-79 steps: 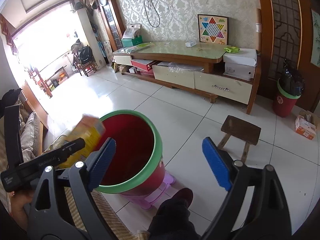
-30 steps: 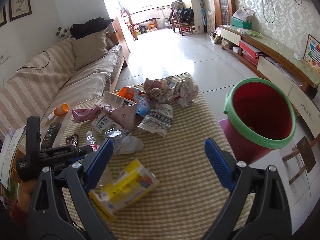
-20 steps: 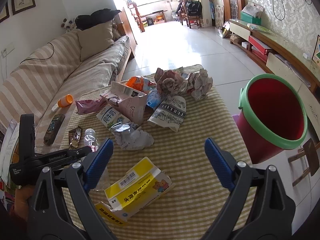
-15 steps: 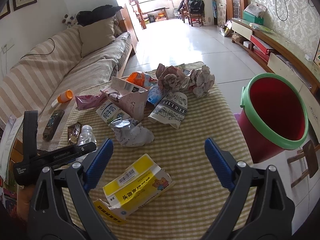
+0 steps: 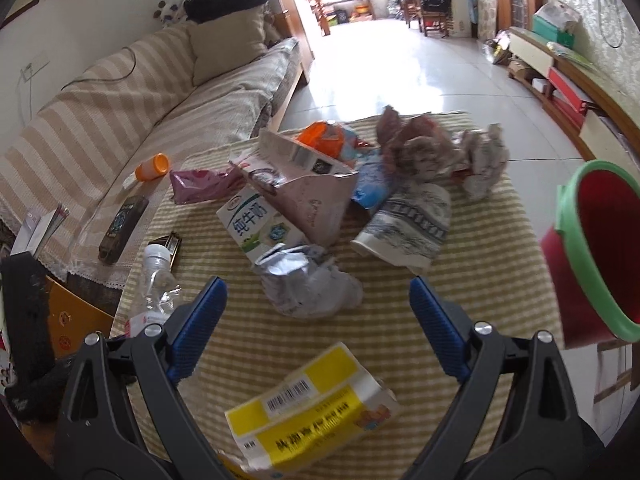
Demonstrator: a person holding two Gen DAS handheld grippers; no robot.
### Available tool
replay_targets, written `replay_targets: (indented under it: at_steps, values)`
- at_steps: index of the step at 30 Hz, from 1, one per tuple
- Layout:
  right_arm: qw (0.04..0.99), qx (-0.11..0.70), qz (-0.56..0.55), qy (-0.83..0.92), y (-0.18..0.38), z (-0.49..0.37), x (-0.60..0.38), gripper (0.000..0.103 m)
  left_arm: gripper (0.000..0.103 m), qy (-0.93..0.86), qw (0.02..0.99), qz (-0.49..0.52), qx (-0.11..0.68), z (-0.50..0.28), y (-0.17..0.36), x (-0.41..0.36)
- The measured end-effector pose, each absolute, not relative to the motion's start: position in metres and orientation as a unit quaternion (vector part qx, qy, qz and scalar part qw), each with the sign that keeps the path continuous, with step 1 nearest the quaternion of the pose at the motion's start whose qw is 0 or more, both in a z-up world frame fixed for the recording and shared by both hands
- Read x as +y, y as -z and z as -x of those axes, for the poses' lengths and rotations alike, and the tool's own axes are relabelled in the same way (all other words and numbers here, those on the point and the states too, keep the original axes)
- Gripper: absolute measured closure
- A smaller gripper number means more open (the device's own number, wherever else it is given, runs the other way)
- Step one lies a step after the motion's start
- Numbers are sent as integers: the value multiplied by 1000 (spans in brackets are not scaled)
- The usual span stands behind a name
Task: Collect trash
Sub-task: 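Grasp the clear water bottle with the left tool while the right tool grasps crumpled foil, then carry the crumpled foil to the red bucket and open the right tool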
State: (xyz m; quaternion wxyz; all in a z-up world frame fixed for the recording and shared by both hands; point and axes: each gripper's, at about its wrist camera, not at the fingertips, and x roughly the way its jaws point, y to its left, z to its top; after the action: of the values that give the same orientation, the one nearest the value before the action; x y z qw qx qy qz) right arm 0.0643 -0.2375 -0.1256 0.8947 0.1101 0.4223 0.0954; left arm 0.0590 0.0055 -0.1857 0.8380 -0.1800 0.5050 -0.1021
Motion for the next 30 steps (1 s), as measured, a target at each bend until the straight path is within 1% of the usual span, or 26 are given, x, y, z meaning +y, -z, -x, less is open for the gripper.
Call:
replay_targets:
  at_steps: [5, 9, 10, 11, 12, 13, 14, 16, 22, 30]
  values:
    - [890, 436, -89, -99, 140, -85, -214, 12, 51, 97, 850, 151, 496, -54, 176, 11]
    - [884, 450, -86, -97, 150, -93, -209, 13, 51, 93, 854, 149, 490, -49, 174, 15]
    - [881, 454, -86, -96, 153, -95, -209, 17, 51, 93, 855, 149, 489, -50, 173, 15]
    - [879, 459, -87, -96, 155, -98, -209, 30, 51, 92, 855, 149, 488, -50, 173, 14]
    - [876, 463, -90, -96, 157, -99, -209, 37, 51, 92, 856, 148, 486, -50, 172, 14]
    - [874, 466, -97, -99, 158, -99, -211, 49, 51, 92, 857, 147, 485, -49, 172, 14]
    - [872, 466, -106, -105, 158, -98, -212, 58, 51, 92, 857, 146, 485, -49, 172, 13]
    - [874, 460, -110, -108, 155, -95, -214, 65, 51, 94, 857, 145, 486, -49, 172, 12]
    - [886, 426, -137, -118, 131, -70, -229, 66, 51, 92, 865, 132, 476, -48, 165, 7]
    - [904, 380, -163, -109, 97, -38, -263, 66, 51, 101, 886, 106, 440, -44, 135, -4]
